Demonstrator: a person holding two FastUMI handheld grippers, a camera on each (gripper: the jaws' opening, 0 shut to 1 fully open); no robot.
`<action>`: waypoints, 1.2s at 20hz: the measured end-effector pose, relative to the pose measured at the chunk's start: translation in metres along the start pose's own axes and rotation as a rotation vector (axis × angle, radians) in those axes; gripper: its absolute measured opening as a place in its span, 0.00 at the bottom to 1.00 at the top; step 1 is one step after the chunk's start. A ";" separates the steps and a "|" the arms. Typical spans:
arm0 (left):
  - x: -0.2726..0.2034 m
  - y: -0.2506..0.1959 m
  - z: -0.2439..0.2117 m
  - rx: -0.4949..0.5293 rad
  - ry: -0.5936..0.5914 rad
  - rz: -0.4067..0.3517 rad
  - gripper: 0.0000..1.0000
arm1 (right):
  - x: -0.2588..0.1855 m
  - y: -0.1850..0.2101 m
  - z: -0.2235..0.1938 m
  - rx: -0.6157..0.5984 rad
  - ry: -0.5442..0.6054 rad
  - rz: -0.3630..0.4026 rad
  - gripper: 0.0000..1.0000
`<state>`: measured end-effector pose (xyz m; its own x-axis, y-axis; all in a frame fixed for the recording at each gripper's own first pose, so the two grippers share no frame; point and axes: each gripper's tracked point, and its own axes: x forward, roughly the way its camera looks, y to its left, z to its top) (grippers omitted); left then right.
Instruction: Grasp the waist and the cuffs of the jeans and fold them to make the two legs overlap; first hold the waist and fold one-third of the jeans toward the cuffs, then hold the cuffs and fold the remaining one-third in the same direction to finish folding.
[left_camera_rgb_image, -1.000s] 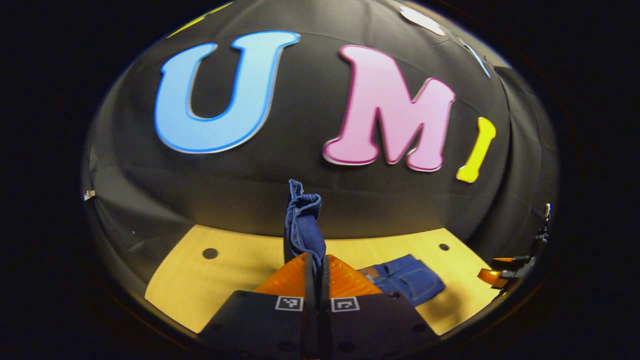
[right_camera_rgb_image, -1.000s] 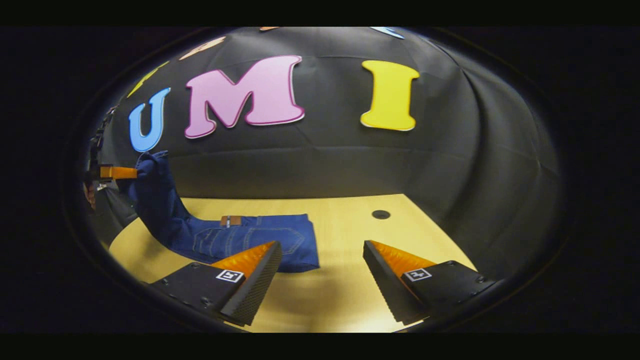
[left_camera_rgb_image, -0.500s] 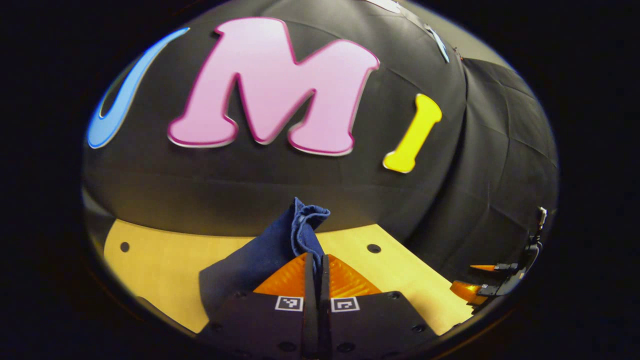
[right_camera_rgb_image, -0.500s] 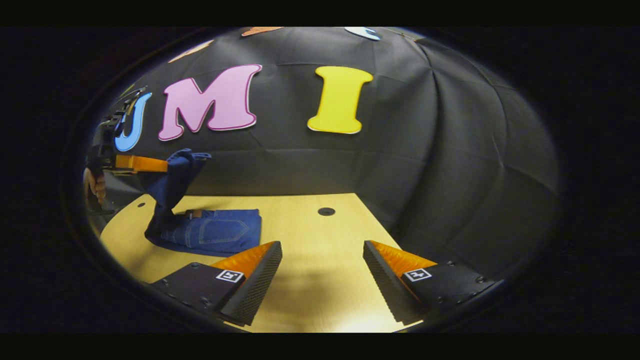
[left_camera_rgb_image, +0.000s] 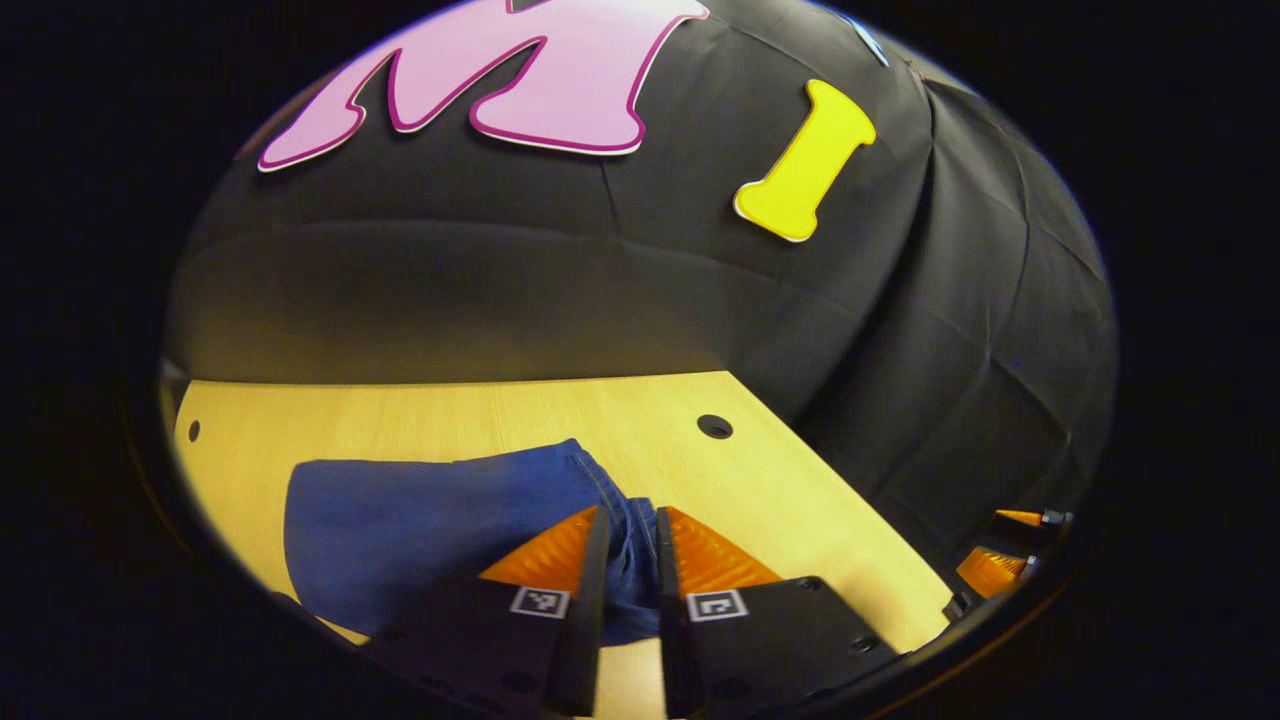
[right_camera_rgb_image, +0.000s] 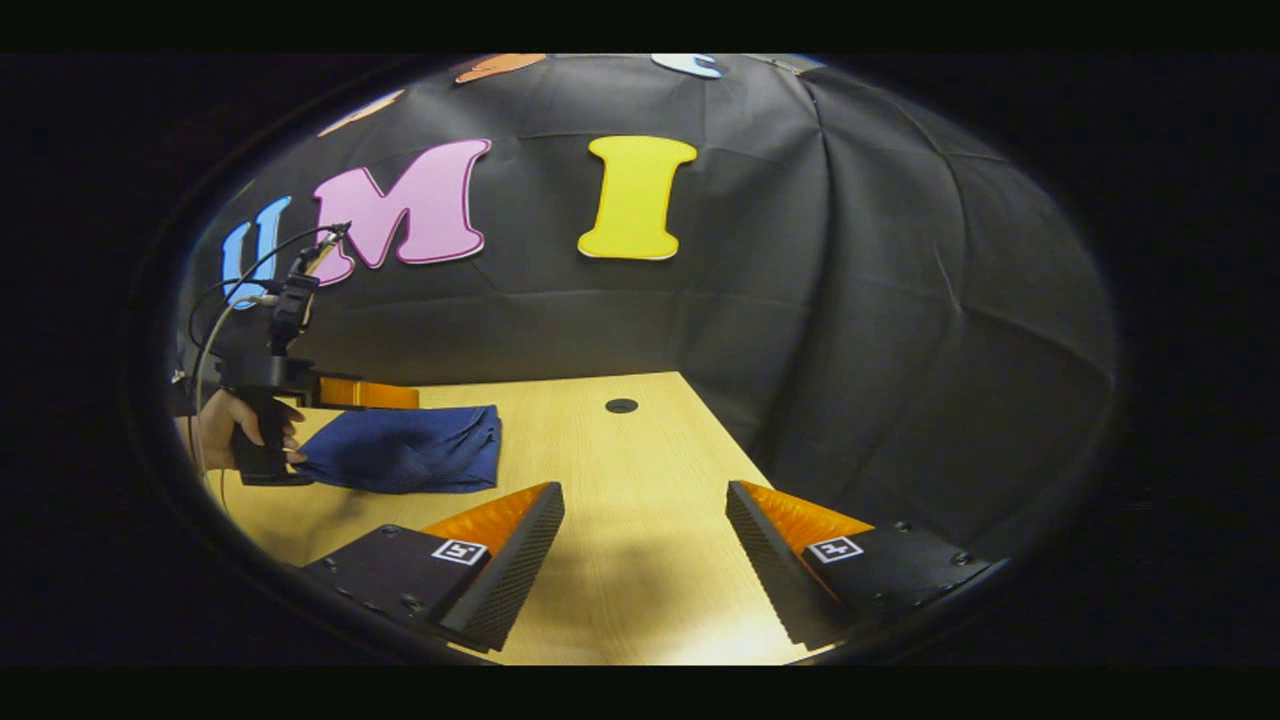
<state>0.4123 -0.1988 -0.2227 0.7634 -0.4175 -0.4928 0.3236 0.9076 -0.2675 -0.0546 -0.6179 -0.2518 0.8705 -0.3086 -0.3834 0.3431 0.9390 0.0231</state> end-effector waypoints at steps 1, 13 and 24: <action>-0.012 -0.001 -0.001 0.013 -0.012 0.002 0.40 | -0.007 0.000 0.003 0.001 -0.008 0.002 1.00; -0.362 0.021 0.031 0.206 -0.394 0.278 0.96 | -0.167 0.098 0.106 -0.064 -0.286 0.149 0.99; -0.567 0.023 -0.082 0.037 -0.469 0.469 0.97 | -0.352 0.235 0.075 -0.102 -0.332 0.375 0.98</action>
<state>-0.0588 0.0555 -0.0170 0.9878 0.0782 -0.1349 -0.0895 0.9928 -0.0794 -0.2542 -0.2996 -0.0420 0.9980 0.0364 -0.0517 -0.0361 0.9993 0.0062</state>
